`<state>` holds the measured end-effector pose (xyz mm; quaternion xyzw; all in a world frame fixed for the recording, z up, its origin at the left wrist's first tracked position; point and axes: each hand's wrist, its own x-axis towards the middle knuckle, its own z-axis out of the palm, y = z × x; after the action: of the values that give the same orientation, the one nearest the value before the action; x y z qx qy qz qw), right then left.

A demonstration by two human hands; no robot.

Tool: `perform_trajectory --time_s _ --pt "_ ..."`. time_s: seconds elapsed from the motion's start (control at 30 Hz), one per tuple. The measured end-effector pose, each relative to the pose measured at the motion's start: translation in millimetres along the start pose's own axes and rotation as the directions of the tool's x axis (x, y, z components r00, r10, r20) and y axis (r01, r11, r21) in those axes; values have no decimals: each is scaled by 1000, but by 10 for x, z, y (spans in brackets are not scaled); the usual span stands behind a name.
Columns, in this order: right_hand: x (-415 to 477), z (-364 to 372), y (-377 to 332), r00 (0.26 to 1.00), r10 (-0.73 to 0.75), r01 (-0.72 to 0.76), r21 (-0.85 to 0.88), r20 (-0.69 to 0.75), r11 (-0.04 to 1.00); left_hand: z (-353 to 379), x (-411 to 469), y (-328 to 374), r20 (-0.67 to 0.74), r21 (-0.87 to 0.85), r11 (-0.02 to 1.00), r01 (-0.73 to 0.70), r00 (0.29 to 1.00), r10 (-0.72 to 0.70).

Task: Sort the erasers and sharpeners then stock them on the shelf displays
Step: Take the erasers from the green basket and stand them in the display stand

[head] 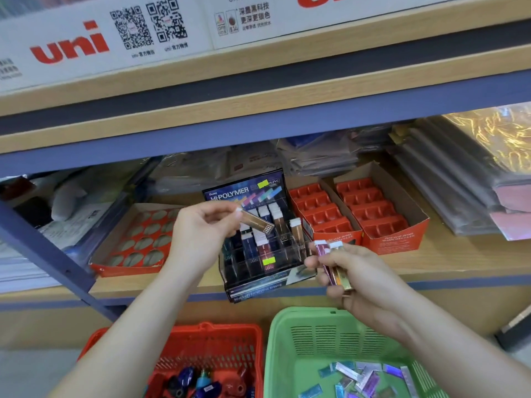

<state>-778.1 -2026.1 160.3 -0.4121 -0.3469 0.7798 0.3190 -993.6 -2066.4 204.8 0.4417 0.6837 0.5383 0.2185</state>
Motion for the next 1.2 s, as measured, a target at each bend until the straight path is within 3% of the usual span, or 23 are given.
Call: perform_trajectory --time_s 0.13,0.27,0.57,0.7,0.87,0.93,1.0,1.07,1.13,1.2 --pt "-6 -36 -60 1000 -1 1 -19 -15 1000 273 164 15 96 269 956 -117 991 94" --pt "32 -104 -103 997 -41 38 -35 -61 999 500 219 2 204 403 889 -215 969 142" --pt "15 -188 -169 997 -20 23 36 -72 999 757 282 -1 360 568 712 -413 903 237" --pt "3 -180 -160 995 -49 52 32 -90 998 843 287 -131 434 628 553 -548 836 335" --pt "6 -188 -150 992 -87 87 5 -93 996 915 270 -176 477 658 459 -597 802 359" --pt "1 -194 -149 992 -101 100 -17 -77 995 911 236 -149 422 641 524 -561 828 370" --pt "8 -197 -131 990 -127 123 -65 -67 990 878 131 -55 314 528 708 -468 883 350" --pt "22 -200 -108 984 -169 162 -128 -48 978 826 -10 66 319 309 904 -295 928 194" --pt "25 -182 -87 979 -204 201 -165 -4 966 780 -136 168 418 178 974 -140 907 54" --pt "9 -140 -71 977 -212 214 -162 33 963 704 -201 227 450 140 987 -80 893 8"
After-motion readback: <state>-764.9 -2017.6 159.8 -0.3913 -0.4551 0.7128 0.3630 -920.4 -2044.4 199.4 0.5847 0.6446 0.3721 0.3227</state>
